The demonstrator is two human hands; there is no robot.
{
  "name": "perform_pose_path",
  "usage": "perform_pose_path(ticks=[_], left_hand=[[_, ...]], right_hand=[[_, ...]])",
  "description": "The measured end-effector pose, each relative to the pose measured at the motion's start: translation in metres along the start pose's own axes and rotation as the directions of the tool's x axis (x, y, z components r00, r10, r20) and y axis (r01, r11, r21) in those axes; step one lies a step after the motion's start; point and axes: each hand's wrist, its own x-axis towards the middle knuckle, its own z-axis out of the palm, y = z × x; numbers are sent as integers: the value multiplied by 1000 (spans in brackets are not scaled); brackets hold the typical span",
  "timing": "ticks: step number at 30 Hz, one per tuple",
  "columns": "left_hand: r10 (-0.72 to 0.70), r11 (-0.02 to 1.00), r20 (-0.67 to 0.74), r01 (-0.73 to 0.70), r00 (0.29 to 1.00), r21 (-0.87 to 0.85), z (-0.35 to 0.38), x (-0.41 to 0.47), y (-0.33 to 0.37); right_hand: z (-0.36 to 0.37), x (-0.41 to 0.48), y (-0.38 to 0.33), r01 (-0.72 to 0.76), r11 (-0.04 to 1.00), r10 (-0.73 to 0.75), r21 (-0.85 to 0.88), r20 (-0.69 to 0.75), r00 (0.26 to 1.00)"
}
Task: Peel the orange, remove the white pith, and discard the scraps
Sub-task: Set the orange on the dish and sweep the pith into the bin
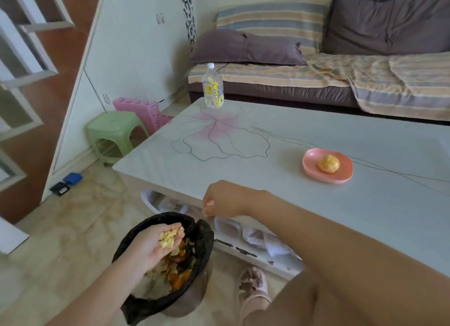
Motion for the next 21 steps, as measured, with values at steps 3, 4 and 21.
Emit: perform_pose_path(ticks=[3,4,21], left_hand=[[11,917,-100,30,995,397,-24,21,-9],[17,860,-115,44,993,509,-27,25,-11],[0,894,-10,5,1000,448,-70,49,2]], right_hand=[[29,24,-10,-37,999,37,-19,47,998],[41,31,-11,-48,998,49,-34,32,998],[121,62,-28,-274,961,276,33,-101,956]])
